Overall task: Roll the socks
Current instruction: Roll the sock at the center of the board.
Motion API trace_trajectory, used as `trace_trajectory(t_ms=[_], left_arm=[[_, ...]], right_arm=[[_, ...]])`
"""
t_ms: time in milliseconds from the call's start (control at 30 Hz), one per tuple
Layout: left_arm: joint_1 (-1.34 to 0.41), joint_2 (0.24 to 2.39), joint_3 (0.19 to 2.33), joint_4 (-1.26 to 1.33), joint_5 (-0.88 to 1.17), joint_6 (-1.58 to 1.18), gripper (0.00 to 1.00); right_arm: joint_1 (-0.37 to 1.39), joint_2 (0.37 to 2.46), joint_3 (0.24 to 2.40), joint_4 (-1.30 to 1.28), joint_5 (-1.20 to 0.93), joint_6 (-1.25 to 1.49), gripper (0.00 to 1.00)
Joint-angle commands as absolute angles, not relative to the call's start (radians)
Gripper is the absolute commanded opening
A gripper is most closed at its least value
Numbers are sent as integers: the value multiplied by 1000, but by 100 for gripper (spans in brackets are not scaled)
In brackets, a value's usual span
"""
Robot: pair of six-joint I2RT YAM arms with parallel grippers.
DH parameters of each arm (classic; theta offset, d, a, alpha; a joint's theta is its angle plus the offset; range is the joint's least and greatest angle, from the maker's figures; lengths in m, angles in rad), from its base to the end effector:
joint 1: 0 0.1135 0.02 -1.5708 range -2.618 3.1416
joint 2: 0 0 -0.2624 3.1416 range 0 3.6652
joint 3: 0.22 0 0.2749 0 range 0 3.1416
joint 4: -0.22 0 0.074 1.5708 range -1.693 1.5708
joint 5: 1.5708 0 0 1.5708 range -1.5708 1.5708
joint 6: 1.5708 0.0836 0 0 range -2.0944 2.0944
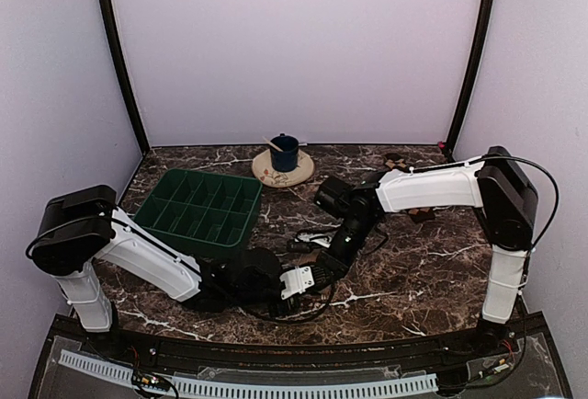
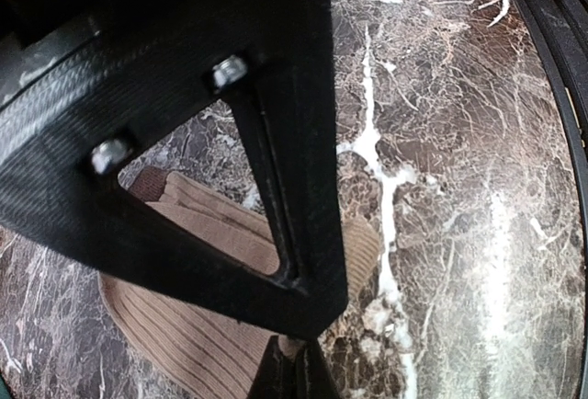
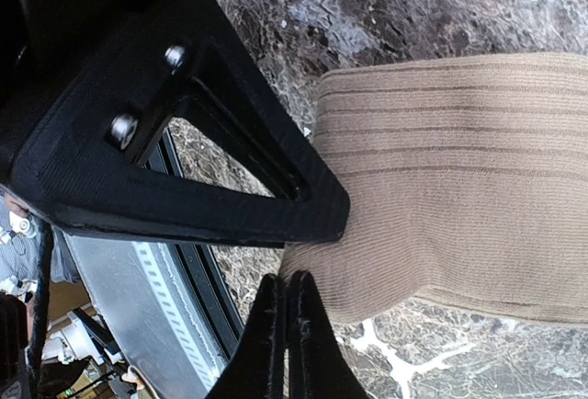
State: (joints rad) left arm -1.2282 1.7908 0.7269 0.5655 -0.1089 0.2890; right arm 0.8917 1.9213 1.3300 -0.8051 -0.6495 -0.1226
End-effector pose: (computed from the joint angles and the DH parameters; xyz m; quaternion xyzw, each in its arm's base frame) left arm 0.1422 -0.3718 0.0891 0.5703 0.6421 -0.1891 0.4761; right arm 0.2060 0.3357 0.1218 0.4828 -0.8118 -0.3256 0.0427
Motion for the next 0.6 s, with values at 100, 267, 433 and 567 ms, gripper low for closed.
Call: trace_trajectory(t_ms=[100,267,433,567], left_arm=[[-1233,1799,755,514,-90,287,0],[-1233,1804,758,488,-71,272,0],[-1233,1804,771,443,-64,265,0],[-1229,1806,788,401,-47,261,0]], right_arm=[[882,1949,1364,-819,-631,-132,0],[881,1949,1351,-808,-613,-121,0],[875,1924,1317,-764,-599,-95,3],[871,1904,1291,-726,-592,-69,8]])
